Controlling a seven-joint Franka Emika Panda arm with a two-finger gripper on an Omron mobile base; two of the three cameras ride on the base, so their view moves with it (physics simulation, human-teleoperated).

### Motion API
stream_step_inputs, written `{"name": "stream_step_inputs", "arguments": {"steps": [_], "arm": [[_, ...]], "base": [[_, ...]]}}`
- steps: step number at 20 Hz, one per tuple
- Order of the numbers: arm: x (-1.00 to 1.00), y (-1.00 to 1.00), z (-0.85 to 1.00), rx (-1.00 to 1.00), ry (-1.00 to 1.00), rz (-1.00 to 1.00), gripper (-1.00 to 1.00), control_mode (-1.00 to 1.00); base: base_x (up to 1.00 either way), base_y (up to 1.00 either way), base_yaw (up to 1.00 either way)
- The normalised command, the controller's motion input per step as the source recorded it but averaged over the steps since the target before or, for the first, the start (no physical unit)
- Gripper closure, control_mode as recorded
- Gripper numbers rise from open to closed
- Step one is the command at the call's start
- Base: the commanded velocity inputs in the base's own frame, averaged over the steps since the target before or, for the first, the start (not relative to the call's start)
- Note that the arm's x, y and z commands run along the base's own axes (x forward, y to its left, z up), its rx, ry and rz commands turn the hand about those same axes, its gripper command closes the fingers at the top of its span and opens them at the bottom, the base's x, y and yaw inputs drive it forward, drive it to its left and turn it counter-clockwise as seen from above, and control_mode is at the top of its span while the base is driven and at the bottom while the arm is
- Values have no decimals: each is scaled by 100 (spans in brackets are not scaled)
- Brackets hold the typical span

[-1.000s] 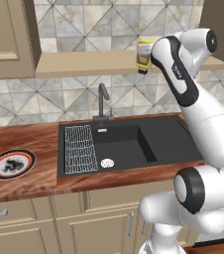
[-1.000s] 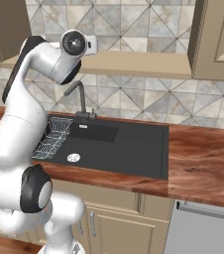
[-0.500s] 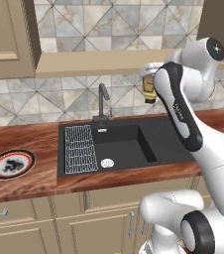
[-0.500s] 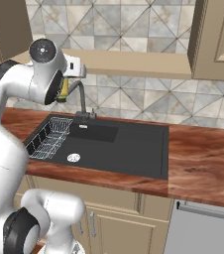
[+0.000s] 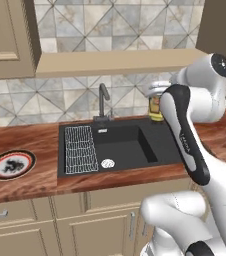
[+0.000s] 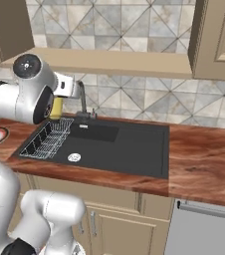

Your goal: Move the hot dog bun to the plate on the dining table and place the condiment next to that plate. Then navigate to the fridge and take the sausage and place it on the plate as well.

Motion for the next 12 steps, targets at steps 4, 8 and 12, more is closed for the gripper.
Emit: {"name": "stream_step_inputs", "arguments": {"steps": [4, 8, 12], "arm": [[0, 0, 0, 0, 0, 0, 100, 100], [0, 0, 0, 0, 0, 0, 100, 100], [0, 0, 0, 0, 0, 0, 100, 100]], "base": [[-100, 12, -12], [-100, 70, -21], [-100, 92, -55]]}}
